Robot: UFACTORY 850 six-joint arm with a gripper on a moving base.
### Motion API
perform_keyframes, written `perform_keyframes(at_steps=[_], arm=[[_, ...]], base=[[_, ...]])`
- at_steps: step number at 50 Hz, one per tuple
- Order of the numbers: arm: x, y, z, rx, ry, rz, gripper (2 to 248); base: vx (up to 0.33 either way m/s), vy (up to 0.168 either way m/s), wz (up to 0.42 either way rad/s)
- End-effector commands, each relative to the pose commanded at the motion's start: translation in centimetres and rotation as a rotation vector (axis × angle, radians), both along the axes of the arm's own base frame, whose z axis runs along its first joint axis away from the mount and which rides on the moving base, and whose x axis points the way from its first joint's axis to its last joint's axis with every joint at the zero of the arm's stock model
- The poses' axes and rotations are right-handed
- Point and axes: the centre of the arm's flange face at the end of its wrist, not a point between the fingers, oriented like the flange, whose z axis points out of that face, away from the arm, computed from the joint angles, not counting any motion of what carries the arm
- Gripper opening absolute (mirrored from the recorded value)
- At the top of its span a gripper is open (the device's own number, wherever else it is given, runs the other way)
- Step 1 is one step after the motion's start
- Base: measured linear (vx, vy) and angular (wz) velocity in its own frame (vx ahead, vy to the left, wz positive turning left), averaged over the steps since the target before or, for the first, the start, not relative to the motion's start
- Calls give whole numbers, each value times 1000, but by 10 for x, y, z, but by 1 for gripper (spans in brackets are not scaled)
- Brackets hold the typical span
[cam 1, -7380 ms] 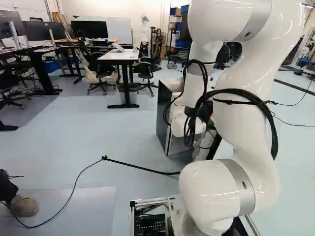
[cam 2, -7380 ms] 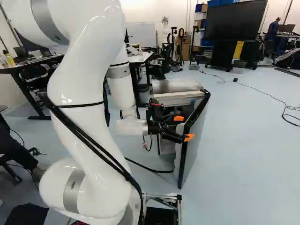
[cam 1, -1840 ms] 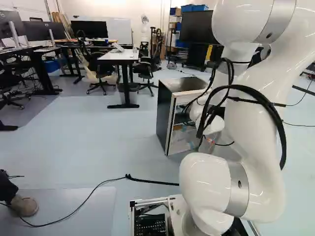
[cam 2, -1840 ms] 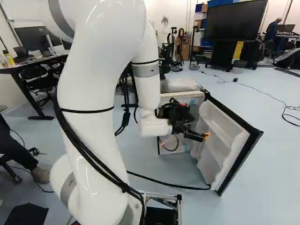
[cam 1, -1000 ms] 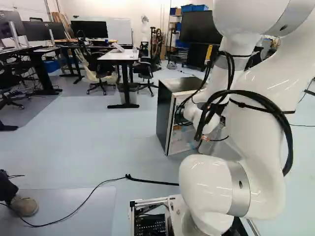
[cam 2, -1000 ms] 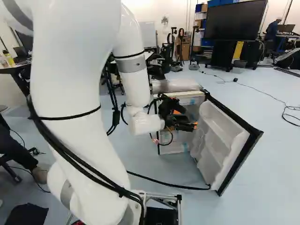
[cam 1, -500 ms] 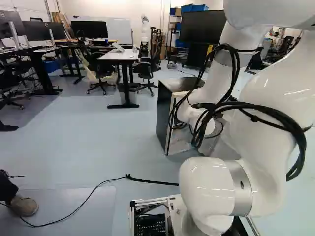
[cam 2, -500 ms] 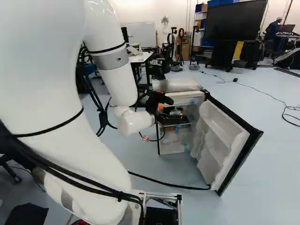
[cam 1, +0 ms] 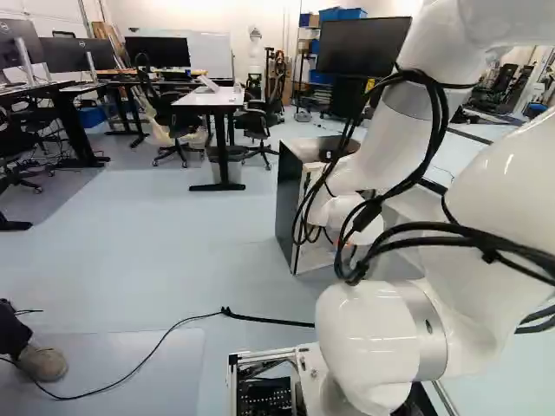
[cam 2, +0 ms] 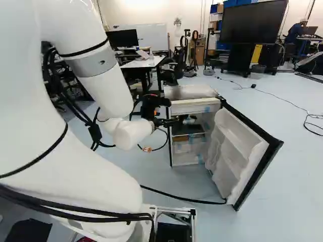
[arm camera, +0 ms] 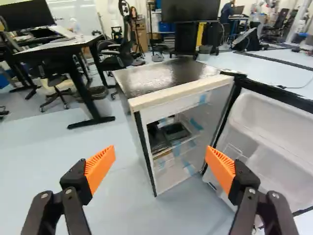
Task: Open the fridge door
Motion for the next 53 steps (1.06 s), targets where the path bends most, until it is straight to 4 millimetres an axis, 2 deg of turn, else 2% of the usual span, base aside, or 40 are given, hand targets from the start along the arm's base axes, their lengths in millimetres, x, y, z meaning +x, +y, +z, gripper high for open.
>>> perform_keyframes(at_steps=[25, 53], arm=[[-18, 28, 6, -29, 5, 170, 247], [-25, 37, 8, -42, 7, 227, 247]], base=[[0, 0, 0], [0, 0, 0]])
